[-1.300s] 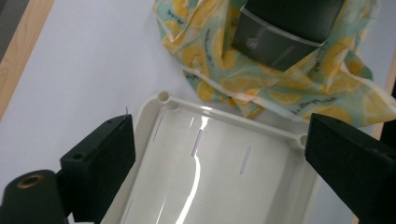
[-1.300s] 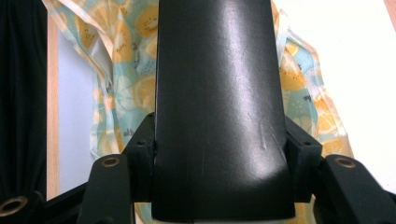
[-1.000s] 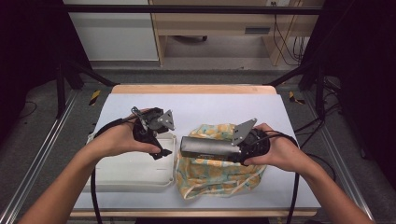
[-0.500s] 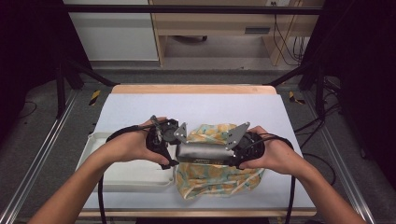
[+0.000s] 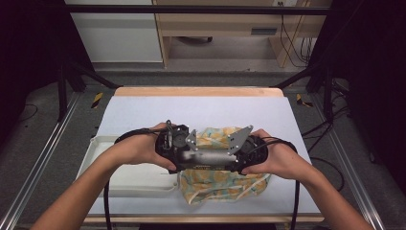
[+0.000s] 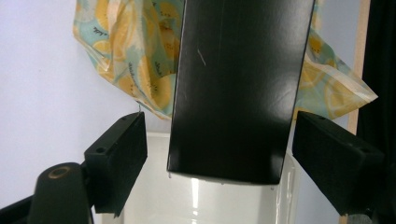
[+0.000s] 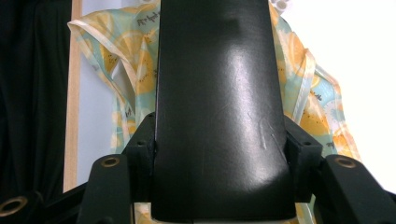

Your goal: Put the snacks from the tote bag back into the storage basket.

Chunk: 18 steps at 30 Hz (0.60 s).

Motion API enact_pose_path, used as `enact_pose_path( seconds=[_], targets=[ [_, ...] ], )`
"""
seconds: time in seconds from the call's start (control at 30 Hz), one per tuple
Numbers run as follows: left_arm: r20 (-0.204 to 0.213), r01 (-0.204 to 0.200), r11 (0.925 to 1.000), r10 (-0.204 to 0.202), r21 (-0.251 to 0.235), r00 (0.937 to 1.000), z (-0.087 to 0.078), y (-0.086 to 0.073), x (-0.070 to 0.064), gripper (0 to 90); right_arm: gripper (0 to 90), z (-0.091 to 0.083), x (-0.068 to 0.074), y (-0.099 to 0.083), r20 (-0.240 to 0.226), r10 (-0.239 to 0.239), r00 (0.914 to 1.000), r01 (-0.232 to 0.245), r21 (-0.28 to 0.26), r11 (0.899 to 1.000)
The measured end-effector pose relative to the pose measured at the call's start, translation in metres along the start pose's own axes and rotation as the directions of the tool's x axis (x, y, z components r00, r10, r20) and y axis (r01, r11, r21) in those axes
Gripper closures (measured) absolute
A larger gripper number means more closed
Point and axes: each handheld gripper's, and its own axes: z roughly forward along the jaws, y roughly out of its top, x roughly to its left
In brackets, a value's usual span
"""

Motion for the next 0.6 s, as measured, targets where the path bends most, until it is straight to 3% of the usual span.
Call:
enact_pose_path(
  seconds=[0.2,0.6],
  targets=[
    [0.015,-0.03,0.9992,0.03,0.026,0.9994,0.006,0.005,-0.002,25.3,43.4,-0.001,0.0,0.004,0.0,-0.011,0.9999,0.011,0.0,1.0],
    [0.027,-0.047,0.9974,0.046,0.054,0.9986,0.01,0.012,-0.003,35.0,43.4,-0.001,0.001,0.006,-0.012,-0.019,0.9997,0.019,0.009,1.0]
  ],
)
